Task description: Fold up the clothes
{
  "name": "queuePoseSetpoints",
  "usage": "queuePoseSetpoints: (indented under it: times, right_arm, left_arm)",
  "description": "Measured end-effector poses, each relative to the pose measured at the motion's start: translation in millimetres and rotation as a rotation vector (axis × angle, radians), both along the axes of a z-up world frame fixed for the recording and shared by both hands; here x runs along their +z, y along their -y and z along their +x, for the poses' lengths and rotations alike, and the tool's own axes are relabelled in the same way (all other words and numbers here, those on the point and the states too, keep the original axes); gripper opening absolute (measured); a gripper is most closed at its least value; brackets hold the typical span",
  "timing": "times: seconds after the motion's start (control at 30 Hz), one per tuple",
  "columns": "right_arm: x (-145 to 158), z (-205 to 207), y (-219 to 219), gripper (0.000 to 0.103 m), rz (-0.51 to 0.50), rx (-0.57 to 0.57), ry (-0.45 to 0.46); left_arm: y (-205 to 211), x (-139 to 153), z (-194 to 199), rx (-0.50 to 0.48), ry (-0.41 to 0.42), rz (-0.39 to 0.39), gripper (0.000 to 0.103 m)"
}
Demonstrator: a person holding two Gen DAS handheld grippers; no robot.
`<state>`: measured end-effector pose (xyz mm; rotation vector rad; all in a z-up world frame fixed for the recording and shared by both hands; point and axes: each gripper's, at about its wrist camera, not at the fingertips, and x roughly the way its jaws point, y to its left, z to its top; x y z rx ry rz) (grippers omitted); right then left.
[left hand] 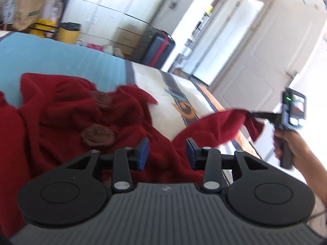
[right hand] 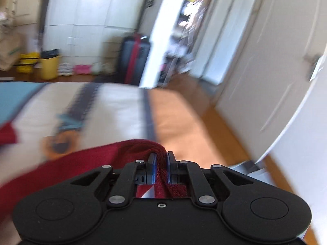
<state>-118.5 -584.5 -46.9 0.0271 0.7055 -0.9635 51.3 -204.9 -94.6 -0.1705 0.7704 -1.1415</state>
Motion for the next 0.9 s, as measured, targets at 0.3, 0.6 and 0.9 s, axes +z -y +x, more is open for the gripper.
queuePoseSetpoints:
  times: [0.3,0.6,0.9]
  right_arm:
    - [-22.6,-64.8,48.5,0.049,0.431,-0.216,0.339]
    - [-67.2,-59.3,53.6,0.06,0.833,-0.15,0.613]
    - [-67.6,0.8,49.2,0.006,0.398,-0.043,0.38]
  left_arm:
    - [40.2,-19.1,-37.1,-0.185,0.032,0.097,0.041]
    - [61.0,-28.3,-74.9,-0.345,0.139,0.173,0.056]
    - [65.1,-37.4,-69.2,-0.272,0.109,0.265,0.03]
